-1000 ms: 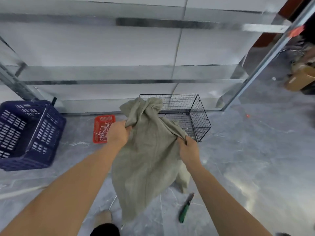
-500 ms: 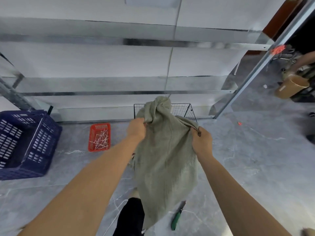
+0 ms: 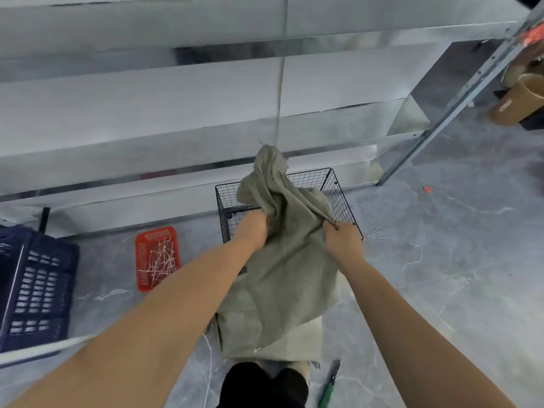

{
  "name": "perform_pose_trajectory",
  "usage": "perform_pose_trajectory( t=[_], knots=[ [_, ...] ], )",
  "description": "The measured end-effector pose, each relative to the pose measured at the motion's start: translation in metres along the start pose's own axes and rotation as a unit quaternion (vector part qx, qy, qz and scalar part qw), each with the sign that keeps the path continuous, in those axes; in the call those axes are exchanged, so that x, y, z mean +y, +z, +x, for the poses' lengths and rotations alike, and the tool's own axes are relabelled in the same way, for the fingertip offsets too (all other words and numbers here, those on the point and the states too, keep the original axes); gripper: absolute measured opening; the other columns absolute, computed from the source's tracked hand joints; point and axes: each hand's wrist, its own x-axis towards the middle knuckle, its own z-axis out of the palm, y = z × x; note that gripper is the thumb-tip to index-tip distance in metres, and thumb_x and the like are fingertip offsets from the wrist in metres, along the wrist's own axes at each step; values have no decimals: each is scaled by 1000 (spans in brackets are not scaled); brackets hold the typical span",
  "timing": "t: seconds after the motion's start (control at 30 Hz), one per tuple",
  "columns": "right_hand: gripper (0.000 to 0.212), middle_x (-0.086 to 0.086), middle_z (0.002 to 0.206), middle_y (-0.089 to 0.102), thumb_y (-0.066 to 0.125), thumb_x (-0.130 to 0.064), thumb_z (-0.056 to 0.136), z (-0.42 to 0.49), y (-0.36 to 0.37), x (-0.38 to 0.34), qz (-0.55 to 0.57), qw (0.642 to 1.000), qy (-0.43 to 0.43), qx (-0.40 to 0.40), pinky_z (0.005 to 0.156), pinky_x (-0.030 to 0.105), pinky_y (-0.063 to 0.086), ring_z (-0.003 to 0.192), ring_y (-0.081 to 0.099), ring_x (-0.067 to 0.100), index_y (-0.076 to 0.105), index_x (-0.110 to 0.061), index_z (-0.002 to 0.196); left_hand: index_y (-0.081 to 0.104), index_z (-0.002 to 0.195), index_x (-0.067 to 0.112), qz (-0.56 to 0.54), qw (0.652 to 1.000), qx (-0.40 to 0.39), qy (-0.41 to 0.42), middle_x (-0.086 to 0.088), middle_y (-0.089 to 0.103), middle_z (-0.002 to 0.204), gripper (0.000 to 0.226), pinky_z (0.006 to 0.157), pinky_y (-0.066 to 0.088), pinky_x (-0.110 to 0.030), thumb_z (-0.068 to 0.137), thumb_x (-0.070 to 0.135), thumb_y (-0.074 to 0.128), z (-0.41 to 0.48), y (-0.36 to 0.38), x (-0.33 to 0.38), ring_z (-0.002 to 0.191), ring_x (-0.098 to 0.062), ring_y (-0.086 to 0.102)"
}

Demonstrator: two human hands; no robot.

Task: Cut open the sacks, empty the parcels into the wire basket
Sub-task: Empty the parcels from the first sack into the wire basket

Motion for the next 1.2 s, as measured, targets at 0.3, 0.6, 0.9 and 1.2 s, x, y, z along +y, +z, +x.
perform_pose_trajectory(
  t=[0.3, 0.6, 0.9, 1.2],
  knots=[
    [27, 2, 66, 40, 42, -15, 96, 129, 68, 20, 121, 975, 169, -76, 66, 30, 41, 57, 39, 14, 45, -13, 70, 52, 117, -3, 7, 999, -11, -46, -26, 57, 122, 27, 89, 40, -38, 97, 10, 39, 105, 51, -36, 113, -38, 53],
    [36, -1, 84, 53, 56, -42, 88, 214, 107, -11, 198, 972, 76, -102, 69, 29, 47, 74, 54, 15, 56, -12, 107, 39, 136, 11, 27, 998, 23, -48, -21, 49, 129, 42, 98, 41, -42, 98, 29, 34, 150, 75, -85, 119, -36, 47],
    [56, 8, 128, 56, 50, -44, 91, 228, 95, 39, -92, 986, -112, -82, 89, 30, 42, 115, 54, 24, 42, -9, 134, 43, 134, 8, 88, 993, -16, -71, -14, 50, 131, 50, 99, 43, -43, 96, 41, 40, 161, 60, -91, 118, -29, 50],
    [40, 4, 120, 59, 59, -34, 88, 236, 140, 86, -257, 942, -158, -145, 86, 30, 47, 109, 57, 21, 53, -16, 123, 49, 132, 17, 188, 975, -114, -2, -8, 50, 127, 48, 97, 44, -37, 89, 36, 55, 182, 100, -129, 115, -23, 50]
  ],
)
